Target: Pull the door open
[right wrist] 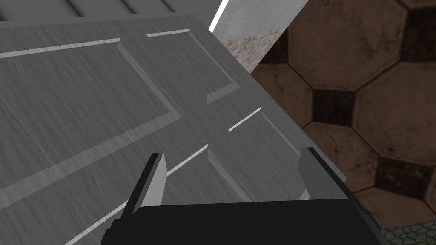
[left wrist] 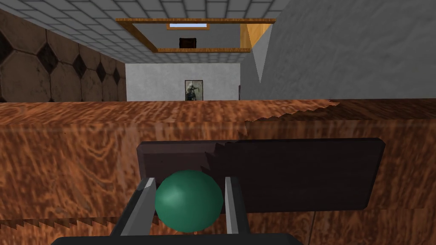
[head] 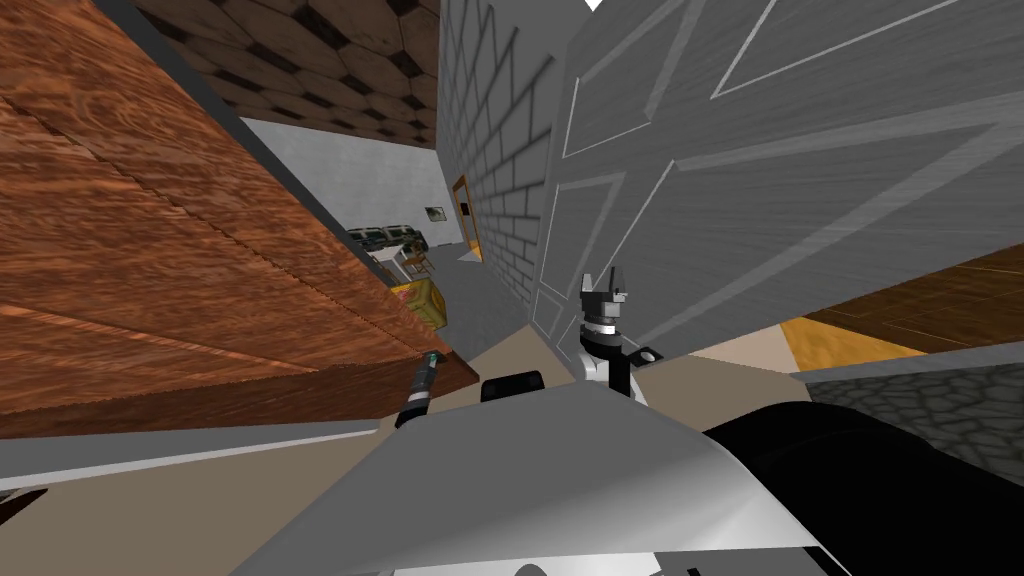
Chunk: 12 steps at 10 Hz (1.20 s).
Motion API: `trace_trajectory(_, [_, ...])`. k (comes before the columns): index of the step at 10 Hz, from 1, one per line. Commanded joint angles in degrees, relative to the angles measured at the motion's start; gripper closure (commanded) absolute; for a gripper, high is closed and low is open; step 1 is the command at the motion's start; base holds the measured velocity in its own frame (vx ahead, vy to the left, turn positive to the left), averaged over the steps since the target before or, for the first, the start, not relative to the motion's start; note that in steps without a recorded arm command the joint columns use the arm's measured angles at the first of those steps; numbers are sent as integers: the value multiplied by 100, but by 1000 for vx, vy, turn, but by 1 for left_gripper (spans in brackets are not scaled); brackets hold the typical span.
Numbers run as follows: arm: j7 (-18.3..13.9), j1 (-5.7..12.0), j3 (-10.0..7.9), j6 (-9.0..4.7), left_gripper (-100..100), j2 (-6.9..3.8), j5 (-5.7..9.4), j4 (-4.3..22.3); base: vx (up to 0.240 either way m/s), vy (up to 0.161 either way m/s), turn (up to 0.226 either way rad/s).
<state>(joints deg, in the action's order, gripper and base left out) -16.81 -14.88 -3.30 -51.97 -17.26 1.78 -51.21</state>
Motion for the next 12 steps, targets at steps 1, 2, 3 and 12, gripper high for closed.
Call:
trace_trajectory(1, [-132,-175,107,-165,100,-100,-62,-56,-233,48,-163])
trace_trajectory(2, [-184,-235,149,-237,100,-144,-86,-68,-246,47,-121])
trace_trajectory(3, [-228,-286,183,-298,100,-181,-107,-79,-244,42,-79])
trace_trajectory(12, [-542,-626,379,-1029,100,-498,-254,157,-184,44,-124])
